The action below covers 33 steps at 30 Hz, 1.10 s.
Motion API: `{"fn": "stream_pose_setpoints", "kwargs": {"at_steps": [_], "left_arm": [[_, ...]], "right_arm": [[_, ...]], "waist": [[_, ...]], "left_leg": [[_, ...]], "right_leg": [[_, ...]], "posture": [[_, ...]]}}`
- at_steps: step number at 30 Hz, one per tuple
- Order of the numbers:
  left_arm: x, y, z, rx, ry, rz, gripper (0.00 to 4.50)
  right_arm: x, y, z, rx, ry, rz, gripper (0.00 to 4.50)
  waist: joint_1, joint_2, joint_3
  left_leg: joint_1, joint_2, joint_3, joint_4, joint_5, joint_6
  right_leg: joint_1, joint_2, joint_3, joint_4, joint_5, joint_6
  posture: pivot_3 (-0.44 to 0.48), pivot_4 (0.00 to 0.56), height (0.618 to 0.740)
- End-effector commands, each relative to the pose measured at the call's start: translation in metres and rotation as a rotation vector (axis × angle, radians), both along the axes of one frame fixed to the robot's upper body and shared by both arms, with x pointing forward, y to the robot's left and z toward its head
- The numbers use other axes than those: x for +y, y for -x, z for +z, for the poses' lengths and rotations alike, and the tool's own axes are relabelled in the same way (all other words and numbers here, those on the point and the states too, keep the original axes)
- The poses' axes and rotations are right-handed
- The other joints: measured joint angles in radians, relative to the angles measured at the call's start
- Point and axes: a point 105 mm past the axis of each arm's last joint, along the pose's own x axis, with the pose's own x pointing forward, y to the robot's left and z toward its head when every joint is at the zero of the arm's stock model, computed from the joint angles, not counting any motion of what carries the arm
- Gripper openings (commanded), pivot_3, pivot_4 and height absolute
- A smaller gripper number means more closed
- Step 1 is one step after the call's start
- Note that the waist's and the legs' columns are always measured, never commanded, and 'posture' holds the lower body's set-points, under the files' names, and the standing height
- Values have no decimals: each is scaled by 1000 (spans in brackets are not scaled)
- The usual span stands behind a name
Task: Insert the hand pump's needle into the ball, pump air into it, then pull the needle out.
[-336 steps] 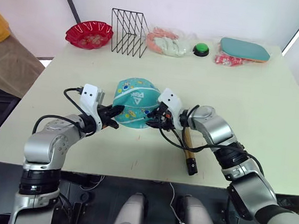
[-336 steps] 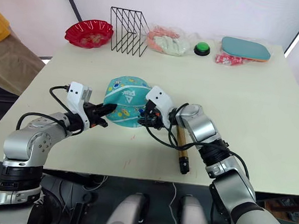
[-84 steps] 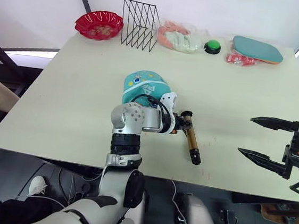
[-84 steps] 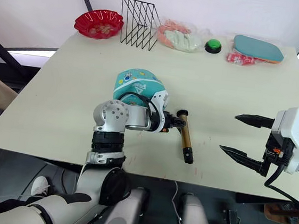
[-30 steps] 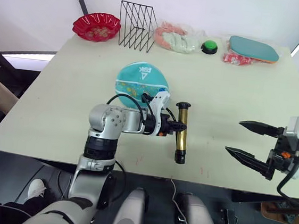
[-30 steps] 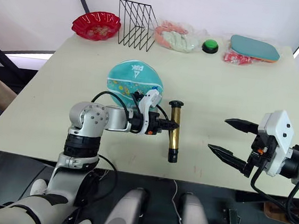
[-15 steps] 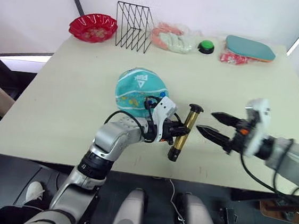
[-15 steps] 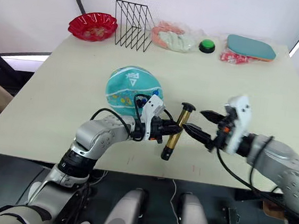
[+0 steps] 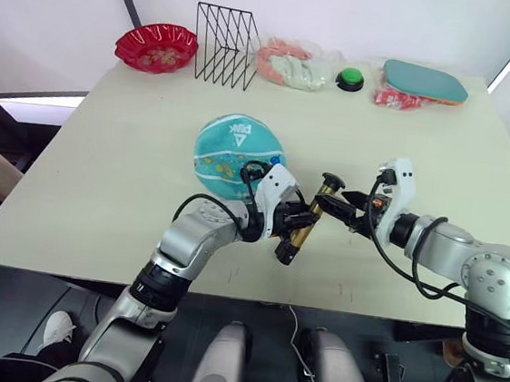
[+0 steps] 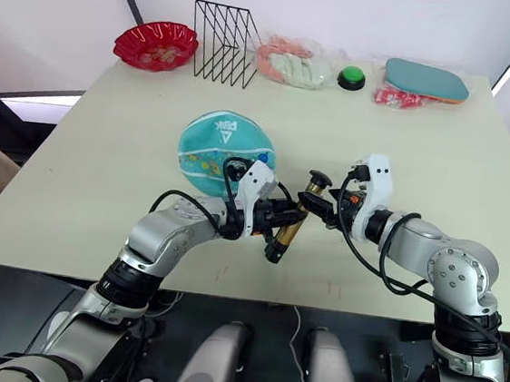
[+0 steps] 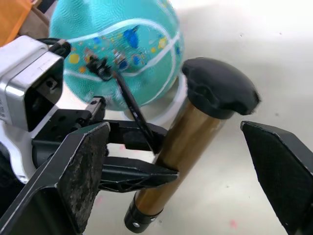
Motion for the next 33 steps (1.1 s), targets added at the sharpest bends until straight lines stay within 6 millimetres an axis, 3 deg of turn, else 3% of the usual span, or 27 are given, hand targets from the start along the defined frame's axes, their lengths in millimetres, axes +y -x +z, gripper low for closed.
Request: {"fn": "stream_pose_setpoints", "kwargs": {"at_steps": [1,12,18,22,24,26,29,30,33], "left_arm": [[6,1,2,-26,-7,12,1089],[8,1,1,-46,-13,-1,1089],[8,3,0,-53,-13,-4,1089],[8,4,1,-59,-14,-6,1089],[8,5,0,-61,-16,-5,1089],[10,3,-1,-65,-30,11,1089],[11,7,2,33,98,-19,1089],[15,6,4,59,121,-3,1888],[28,7,9,56,126,16,2930]], "right_arm": [[0,-5,18,-45,-37,-15,4500],[10,-26,11,63,-135,-73,4500],[12,-34,18,69,-217,-85,4500],[14,-34,18,69,-212,-77,3237],[15,-34,19,67,-210,-71,2122],[15,-34,20,54,-199,-62,1857],[16,-32,27,25,-204,-47,1857],[16,-31,29,13,-193,-44,1857],[16,-27,35,-32,-178,-27,1857]], "waist": [[-2,0,0],[-3,0,0],[-2,0,0],[-2,0,0],[-3,0,0],[-3,0,0],[-5,1,0],[-5,1,0],[-6,1,0]], "left_leg": [[0,0,0,0,0,0],[0,1,4,0,0,0],[0,1,5,0,0,1],[0,1,5,0,-1,1],[0,1,5,0,-1,1],[0,1,6,0,-1,1],[1,1,6,0,-1,1],[0,2,6,0,-1,1],[0,2,6,0,-1,2]], "right_leg": [[0,0,0,0,0,0],[-2,1,3,1,0,0],[-2,2,4,1,0,0],[-2,2,5,1,0,0],[-2,2,5,1,0,0],[-2,2,5,1,0,0],[-3,2,6,1,0,0],[-3,2,6,1,0,0],[-3,2,6,1,0,0]], "posture": [[0,150,740],[0,150,740],[0,150,740],[0,150,740],[0,150,740],[0,150,740],[0,150,740],[0,150,740],[0,150,740]]}}
